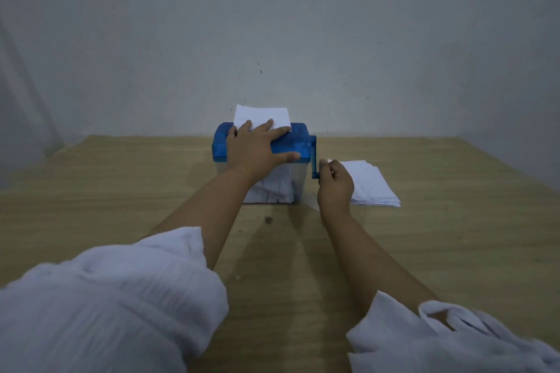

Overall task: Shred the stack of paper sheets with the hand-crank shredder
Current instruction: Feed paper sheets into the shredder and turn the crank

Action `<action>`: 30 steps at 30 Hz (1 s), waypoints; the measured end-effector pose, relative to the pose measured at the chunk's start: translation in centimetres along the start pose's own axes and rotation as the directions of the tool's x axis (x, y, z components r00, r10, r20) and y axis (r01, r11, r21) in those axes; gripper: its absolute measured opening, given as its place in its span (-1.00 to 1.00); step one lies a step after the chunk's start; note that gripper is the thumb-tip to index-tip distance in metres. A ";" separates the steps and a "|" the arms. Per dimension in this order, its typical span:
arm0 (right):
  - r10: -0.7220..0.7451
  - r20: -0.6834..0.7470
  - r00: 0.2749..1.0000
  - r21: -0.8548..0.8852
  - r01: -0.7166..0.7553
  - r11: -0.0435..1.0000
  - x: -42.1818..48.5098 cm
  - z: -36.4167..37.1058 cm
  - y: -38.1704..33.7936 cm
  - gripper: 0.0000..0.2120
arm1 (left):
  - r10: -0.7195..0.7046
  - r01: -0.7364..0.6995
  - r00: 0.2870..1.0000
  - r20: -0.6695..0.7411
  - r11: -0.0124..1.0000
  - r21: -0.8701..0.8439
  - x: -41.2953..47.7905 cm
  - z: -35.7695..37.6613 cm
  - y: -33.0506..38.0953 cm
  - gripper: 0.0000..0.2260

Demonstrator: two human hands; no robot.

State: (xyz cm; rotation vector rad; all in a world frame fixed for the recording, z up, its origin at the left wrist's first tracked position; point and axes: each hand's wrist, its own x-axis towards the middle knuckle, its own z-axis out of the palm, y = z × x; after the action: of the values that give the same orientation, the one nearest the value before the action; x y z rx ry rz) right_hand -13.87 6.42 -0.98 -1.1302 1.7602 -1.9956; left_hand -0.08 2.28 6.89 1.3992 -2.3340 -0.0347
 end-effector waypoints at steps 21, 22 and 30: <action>0.055 0.131 0.990 0.197 -0.080 0.977 7.8 0.5 -7.4 -0.84 | 0.055 -0.054 0.998 -0.038 0.998 0.032 0.0 0.4 -0.2 -0.41; 0.055 0.124 0.991 0.169 -0.076 0.983 8.3 0.8 -7.3 -0.84 | 0.058 -0.056 0.997 -0.045 0.998 0.039 0.0 0.4 -0.2 -0.41; 0.043 0.097 0.994 -0.121 -0.031 0.992 10.2 2.4 -5.5 -0.77 | 0.061 -0.057 0.996 -0.066 0.996 0.062 0.0 0.5 -0.3 -0.43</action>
State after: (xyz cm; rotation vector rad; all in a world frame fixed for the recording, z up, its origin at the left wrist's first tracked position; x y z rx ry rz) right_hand -17.43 -0.51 7.94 -1.2017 1.8564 -1.8006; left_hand -0.07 2.02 6.36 1.3370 -2.3362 0.0995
